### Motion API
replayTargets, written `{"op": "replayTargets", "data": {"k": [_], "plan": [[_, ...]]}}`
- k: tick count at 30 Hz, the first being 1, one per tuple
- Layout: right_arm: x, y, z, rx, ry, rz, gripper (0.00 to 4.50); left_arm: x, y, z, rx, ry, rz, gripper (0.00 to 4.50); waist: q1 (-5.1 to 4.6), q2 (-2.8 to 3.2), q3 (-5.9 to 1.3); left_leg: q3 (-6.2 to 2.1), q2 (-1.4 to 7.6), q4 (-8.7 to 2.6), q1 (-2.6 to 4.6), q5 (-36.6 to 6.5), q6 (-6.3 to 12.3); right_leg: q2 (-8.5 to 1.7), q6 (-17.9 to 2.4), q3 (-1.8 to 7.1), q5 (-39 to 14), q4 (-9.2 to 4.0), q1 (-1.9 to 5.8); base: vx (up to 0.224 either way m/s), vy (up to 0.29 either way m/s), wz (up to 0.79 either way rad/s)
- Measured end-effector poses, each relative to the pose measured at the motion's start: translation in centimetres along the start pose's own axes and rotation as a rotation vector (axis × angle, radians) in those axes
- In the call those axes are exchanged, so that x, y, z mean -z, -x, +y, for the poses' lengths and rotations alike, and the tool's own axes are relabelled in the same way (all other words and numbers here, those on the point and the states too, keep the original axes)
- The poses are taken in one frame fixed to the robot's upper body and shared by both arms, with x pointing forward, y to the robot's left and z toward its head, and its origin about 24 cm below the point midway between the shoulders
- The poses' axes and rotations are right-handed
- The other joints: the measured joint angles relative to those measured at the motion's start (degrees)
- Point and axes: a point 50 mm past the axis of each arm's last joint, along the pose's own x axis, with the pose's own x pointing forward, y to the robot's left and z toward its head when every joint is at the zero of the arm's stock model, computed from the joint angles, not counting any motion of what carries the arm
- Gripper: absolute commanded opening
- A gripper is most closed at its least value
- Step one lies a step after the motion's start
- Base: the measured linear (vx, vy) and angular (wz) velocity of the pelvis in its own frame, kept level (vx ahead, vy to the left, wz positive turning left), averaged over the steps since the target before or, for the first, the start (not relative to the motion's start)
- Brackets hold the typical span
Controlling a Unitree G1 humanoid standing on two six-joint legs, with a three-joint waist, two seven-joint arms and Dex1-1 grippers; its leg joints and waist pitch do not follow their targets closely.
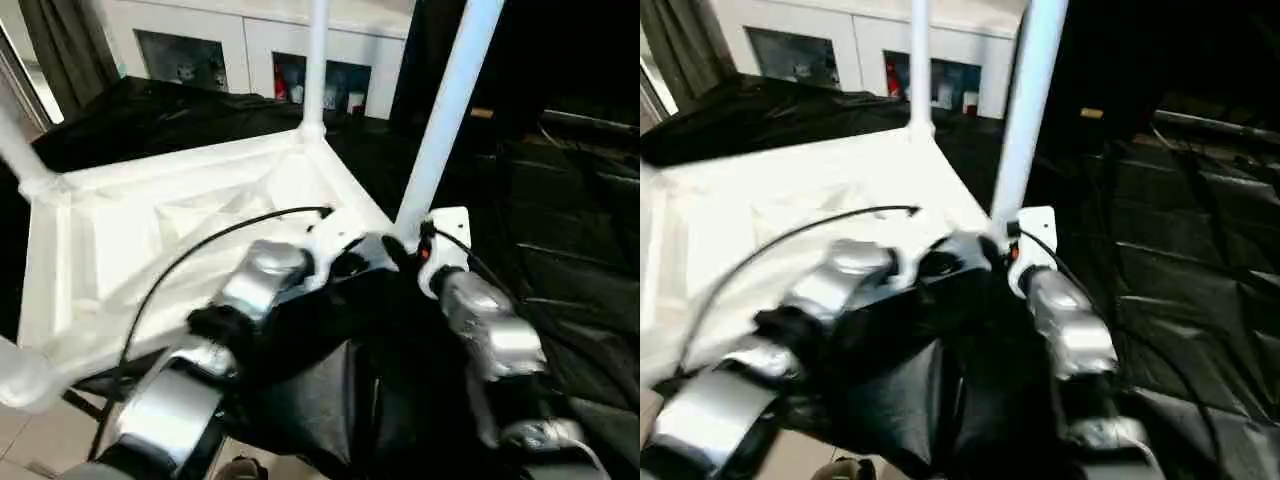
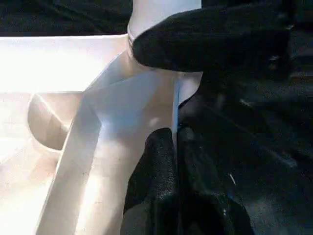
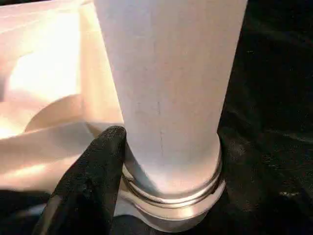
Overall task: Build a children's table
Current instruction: Rotate leg to tighten
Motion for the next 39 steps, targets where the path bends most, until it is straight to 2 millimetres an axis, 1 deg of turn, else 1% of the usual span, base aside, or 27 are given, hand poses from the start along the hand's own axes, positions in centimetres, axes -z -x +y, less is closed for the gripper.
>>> {"op": "replayTargets", "data": {"k": [3, 5, 8, 9, 10, 12, 13, 15, 19, 22, 23, 26, 29, 33, 35, 39], "plan": [[0.0, 0.0, 0.0, 0.000, 0.000, -0.011, 2.62, -0.1, -0.1, 0.0, -0.001, -0.007, -0.003, 0.00, 0.10, 0.00, 0.00, 0.00, 0.00, -0.01, 0.00, 0.00, 0.01, 0.00, 0.01, 0.00, -0.01, -0.04, 0.00, 0.000, 0.000, 0.00], [0.1, 0.0, -0.1, -0.001, -0.003, -0.017, 3.32, -0.1, -0.1, 0.0, 0.001, -0.012, -0.004, 0.00, 0.13, 0.01, 0.01, 0.00, 0.00, -0.03, 0.00, 0.00, 0.01, 0.00, 0.01, 0.00, -0.01, -0.04, -0.01, 0.000, 0.000, 0.00], [0.1, 0.0, 0.3, -0.031, -0.007, -0.030, 3.34, 0.1, 0.1, 0.3, -0.015, -0.023, -0.002, 0.00, -0.07, 0.00, 0.01, -0.02, 0.01, -0.06, 0.02, 0.00, 0.01, 0.02, 0.02, -0.01, -0.01, -0.03, -0.01, 0.000, 0.000, 0.00], [0.1, 0.0, 0.3, -0.041, -0.003, -0.033, 3.54, 0.1, 0.1, 0.4, -0.019, -0.025, -0.003, 0.00, -0.25, 0.01, 0.01, -0.02, 0.01, -0.06, 0.02, 0.00, 0.01, 0.02, 0.02, -0.01, 0.00, -0.03, -0.02, 0.000, 0.000, 0.00], [0.0, 0.0, 0.2, -0.048, 0.000, -0.035, 3.54, 0.2, 0.2, 0.4, -0.021, -0.026, -0.002, 0.00, -0.38, 0.00, 0.01, -0.02, 0.01, -0.06, 0.02, 0.00, 0.01, 0.02, 0.03, -0.01, 0.00, -0.03, -0.02, 0.000, 0.000, 0.00], [-0.1, 0.1, -0.1, -0.080, 0.030, -0.037, 3.72, 0.2, 0.3, 0.5, -0.019, -0.027, -0.001, 0.00, -0.56, 0.00, 0.01, -0.02, 0.02, -0.06, 0.03, 0.00, 0.01, 0.02, 0.03, -0.01, 0.00, -0.02, -0.02, 0.000, 0.000, 0.00], [-0.1, 0.1, -0.2, -0.102, 0.046, -0.033, 3.79, 0.3, 0.4, 0.6, -0.015, -0.026, -0.001, 0.00, -0.61, -0.01, 0.02, -0.02, 0.02, -0.06, 0.03, 0.00, 0.01, 0.04, 0.03, -0.01, 0.00, -0.02, -0.02, 0.000, 0.000, 0.00], [-0.3, 0.3, -0.6, -0.161, 0.099, -0.018, 4.08, 0.5, 0.7, 0.9, -0.005, -0.023, 0.002, 0.00, -0.66, -0.01, 0.02, -0.02, 0.04, -0.07, 0.04, 0.00, 0.01, 0.05, 0.03, -0.01, 0.01, -0.02, -0.03, 0.000, 0.000, 0.00], [-0.7, 0.8, -1.2, -0.276, 0.185, 0.010, 4.38, 0.8, 1.5, 1.4, 0.036, -0.024, 0.005, 0.00, -0.66, -0.01, 0.02, -0.04, 0.08, -0.15, 0.06, 0.00, 0.00, 0.10, 0.03, -0.04, 0.00, -0.01, -0.06, 0.000, 0.000, 0.00], [-1.2, 2.3, -2.2, -0.455, 0.331, 0.052, 4.38, 1.5, 2.8, 1.6, 0.118, -0.041, 0.002, 0.00, -0.47, -0.03, 0.03, -0.04, 0.09, -0.15, 0.06, 0.00, 0.01, 0.11, 0.06, -0.05, -0.03, -0.03, -0.03, 0.000, 0.000, 0.00], [-1.1, 2.7, -2.2, -0.513, 0.354, 0.070, 4.38, 1.7, 3.3, 1.7, 0.152, -0.048, -0.002, 0.00, -0.47, -0.05, 0.04, -0.04, 0.11, -0.14, 0.08, 0.00, 0.01, 0.11, 0.06, -0.06, -0.03, -0.02, -0.02, 0.000, 0.000, 0.00], [-1.2, 3.6, -2.3, -0.608, 0.378, 0.092, 4.38, 2.4, 4.6, 1.9, 0.222, -0.063, -0.003, 0.00, -0.53, -0.05, 0.04, -0.03, 0.11, -0.13, 0.07, 0.00, 0.01, 0.10, 0.06, -0.05, -0.03, -0.02, -0.04, 0.000, 0.000, 0.00], [-0.9, 4.7, -2.2, -0.723, 0.378, 0.126, 4.38, 3.1, 6.1, 1.5, 0.335, -0.081, -0.006, 0.00, -0.37, 0.00, 0.05, -0.02, 0.11, -0.15, 0.07, -0.01, 0.01, 0.09, 0.08, -0.04, -0.05, -0.06, -0.02, 0.000, 0.000, 0.00], [-0.9, 5.2, -1.6, -0.801, 0.374, 0.132, 4.38, 3.3, 6.5, 0.8, 0.414, -0.101, -0.006, 0.00, 0.51, 0.06, 0.09, 0.01, 0.10, -0.14, 0.01, 0.00, 0.01, 0.07, 0.07, -0.04, -0.05, -0.06, -0.03, 0.000, 0.000, 0.00], [-0.9, 5.6, -1.6, -0.832, 0.372, 0.135, 4.38, 3.4, 6.8, 0.7, 0.427, -0.103, -0.004, 0.00, 0.57, 0.05, 0.10, 0.02, 0.10, -0.14, 0.02, 0.00, 0.01, 0.07, 0.07, -0.03, -0.05, -0.06, -0.04, 0.000, 0.000, 0.00], [-0.9, 5.7, -1.8, -0.843, 0.373, 0.149, 4.38, 3.5, 7.0, 0.7, 0.433, -0.100, -0.003, 0.00, 0.56, 0.05, 0.10, 0.02, 0.11, -0.16, 0.02, 0.00, 0.00, 0.07, 0.07, -0.03, -0.05, -0.05, -0.06, 0.000, 0.000, 0.00]]}}
